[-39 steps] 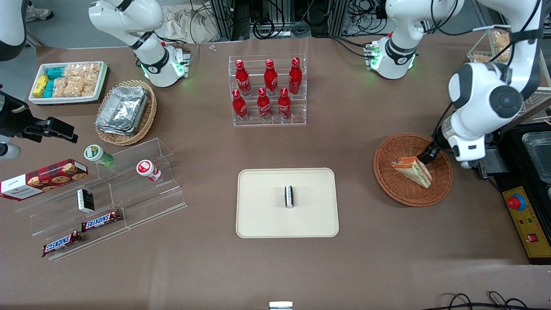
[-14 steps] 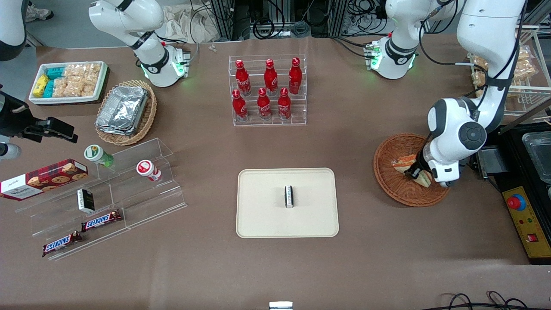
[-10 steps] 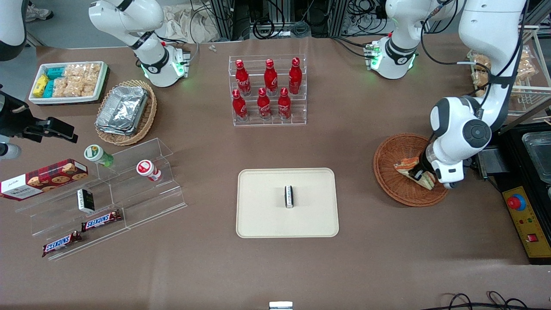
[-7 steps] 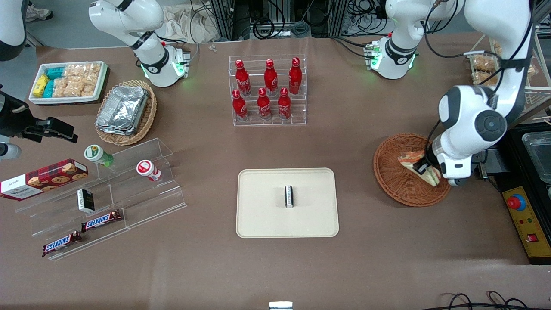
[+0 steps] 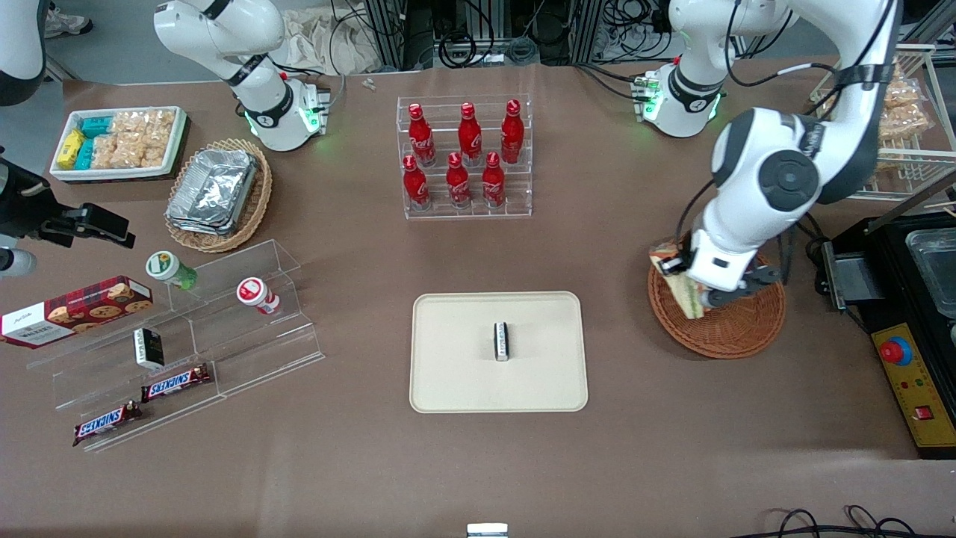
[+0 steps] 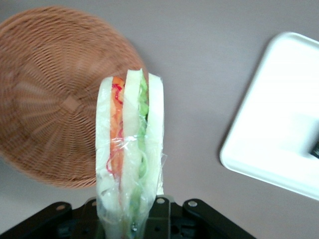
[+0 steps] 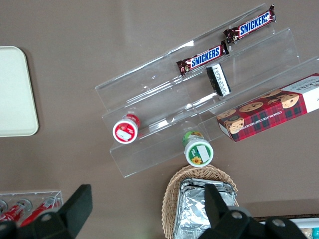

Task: Place sandwich from basket to tray
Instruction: 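Lift the sandwich from the basket and carry it toward the cream tray, then lower the sandwich onto the tray beside the black item and release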

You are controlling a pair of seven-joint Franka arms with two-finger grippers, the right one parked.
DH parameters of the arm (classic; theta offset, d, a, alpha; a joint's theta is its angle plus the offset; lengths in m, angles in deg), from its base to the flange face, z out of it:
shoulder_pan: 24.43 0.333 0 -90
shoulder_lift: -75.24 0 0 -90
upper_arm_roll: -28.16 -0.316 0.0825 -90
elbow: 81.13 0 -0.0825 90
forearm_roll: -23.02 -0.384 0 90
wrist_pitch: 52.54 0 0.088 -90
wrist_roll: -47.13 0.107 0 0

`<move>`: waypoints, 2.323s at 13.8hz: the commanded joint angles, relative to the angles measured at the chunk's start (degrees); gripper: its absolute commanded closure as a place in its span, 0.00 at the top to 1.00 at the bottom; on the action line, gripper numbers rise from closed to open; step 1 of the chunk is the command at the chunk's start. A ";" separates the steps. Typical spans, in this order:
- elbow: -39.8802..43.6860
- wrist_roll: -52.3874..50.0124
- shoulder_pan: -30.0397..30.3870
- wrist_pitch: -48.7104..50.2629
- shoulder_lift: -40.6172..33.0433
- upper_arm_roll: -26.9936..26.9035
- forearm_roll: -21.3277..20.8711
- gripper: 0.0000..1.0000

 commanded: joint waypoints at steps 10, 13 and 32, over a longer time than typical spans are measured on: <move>17.58 0.18 -0.23 -6.99 21.41 15.40 -9.00 0.00; 21.68 -1.15 -0.93 -8.67 29.48 16.54 -16.74 0.00; 24.79 -1.59 -0.49 -8.32 39.54 16.37 -23.43 1.00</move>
